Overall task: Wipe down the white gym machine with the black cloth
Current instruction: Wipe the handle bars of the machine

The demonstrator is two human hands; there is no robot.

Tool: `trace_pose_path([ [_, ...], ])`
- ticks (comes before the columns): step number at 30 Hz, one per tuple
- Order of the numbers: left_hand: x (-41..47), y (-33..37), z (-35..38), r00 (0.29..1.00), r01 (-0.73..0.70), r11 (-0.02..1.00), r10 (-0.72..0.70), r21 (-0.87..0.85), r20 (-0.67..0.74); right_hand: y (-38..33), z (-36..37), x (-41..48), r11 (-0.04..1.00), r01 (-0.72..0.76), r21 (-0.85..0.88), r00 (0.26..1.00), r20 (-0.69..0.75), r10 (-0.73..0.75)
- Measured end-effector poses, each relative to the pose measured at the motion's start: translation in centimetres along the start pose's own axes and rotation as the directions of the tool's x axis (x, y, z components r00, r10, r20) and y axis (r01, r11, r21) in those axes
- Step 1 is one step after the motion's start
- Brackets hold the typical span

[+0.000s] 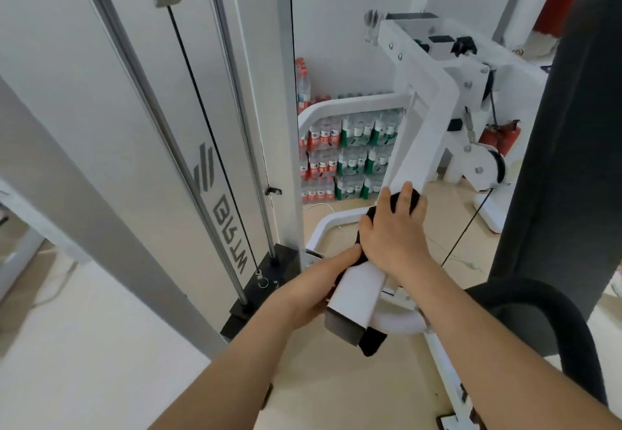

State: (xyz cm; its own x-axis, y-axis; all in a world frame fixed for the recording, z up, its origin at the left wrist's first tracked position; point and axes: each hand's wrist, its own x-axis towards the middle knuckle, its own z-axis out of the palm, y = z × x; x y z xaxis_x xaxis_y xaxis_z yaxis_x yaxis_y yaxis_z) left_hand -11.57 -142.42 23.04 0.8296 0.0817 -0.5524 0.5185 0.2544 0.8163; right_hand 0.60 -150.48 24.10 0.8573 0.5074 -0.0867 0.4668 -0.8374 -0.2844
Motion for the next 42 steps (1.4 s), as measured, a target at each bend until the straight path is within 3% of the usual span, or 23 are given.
trace_pose_path([
  [2, 0.1, 0.3, 0.5, 0.996, -0.042, 0.997, 0.047, 0.058, -0.072, 0.3, -0.2, 0.2, 0.99, 0.093, -0.106, 0.992, -0.079, -0.101],
  [5, -1.5, -1.3, 0.4, 0.957, -0.162, 0.971, 0.197, 0.174, -0.211, -0.4, -1.1, -2.1, 0.932, 0.321, -0.166, 0.943, -0.033, -0.331],
  [7, -3.2, -2.8, -0.3, 0.9, -0.237, 0.936, 0.312, 0.259, -0.305, -1.7, -1.9, -4.0, 0.909, 0.41, -0.077, 0.912, 0.015, -0.41],
  [8, -4.3, -3.2, -0.7, 0.867, -0.269, 0.928, 0.35, 0.259, -0.354, -2.4, -2.3, -4.3, 0.908, 0.416, 0.053, 0.908, 0.034, -0.418],
  [10, -6.5, -3.1, -1.6, 0.818, -0.347, 0.926, 0.375, 0.147, -0.436, -4.2, -2.5, -4.3, 0.833, 0.316, 0.454, 0.914, 0.088, -0.396],
  [12, -8.7, -2.7, -3.3, 0.801, -0.414, 0.91, 0.384, 0.039, -0.46, -6.0, -2.7, -3.9, 0.637, 0.1, 0.764, 0.916, 0.179, -0.358],
  [15, -11.7, -2.4, -6.4, 0.802, -0.467, 0.884, 0.42, -0.008, -0.424, -8.5, -3.2, -3.5, 0.311, -0.259, 0.915, 0.827, 0.376, -0.418],
  [18, -14.1, -3.0, -9.3, 0.811, -0.492, 0.859, 0.391, -0.144, -0.436, -10.9, -3.2, -4.0, 0.145, -0.347, 0.927, 0.683, 0.356, -0.637],
  [20, -15.9, -3.6, -11.4, 0.802, -0.513, 0.829, 0.37, -0.224, -0.468, -12.7, -2.6, -4.5, 0.132, -0.342, 0.93, 0.612, 0.327, -0.72],
  [23, -19.0, -4.8, -14.6, 0.742, -0.536, 0.844, 0.468, -0.007, -0.48, -16.6, -1.3, -6.3, 0.171, -0.3, 0.938, 0.571, 0.32, -0.756],
  [25, -21.5, -5.7, -17.1, 0.689, -0.547, 0.827, 0.531, 0.127, -0.493, -20.1, -0.3, -8.4, 0.213, -0.214, 0.954, 0.606, 0.3, -0.737],
  [29, -26.4, -6.8, -22.3, 0.582, -0.582, 0.782, 0.593, 0.224, -0.557, -28.6, 2.0, -13.0, 0.296, -0.038, 0.955, 0.727, 0.229, -0.648],
  [33, -30.0, -7.5, -26.5, 0.472, -0.53, 0.783, 0.591, 0.326, -0.654, -36.4, 3.7, -15.7, 0.375, 0.112, 0.92, 0.768, 0.159, -0.62],
  [42, -35.5, -6.0, -37.5, 0.467, -0.642, 0.762, 0.476, 0.084, -0.745, -48.7, 5.2, -14.8, 0.418, 0.193, 0.888, 0.591, 0.235, -0.772],
])
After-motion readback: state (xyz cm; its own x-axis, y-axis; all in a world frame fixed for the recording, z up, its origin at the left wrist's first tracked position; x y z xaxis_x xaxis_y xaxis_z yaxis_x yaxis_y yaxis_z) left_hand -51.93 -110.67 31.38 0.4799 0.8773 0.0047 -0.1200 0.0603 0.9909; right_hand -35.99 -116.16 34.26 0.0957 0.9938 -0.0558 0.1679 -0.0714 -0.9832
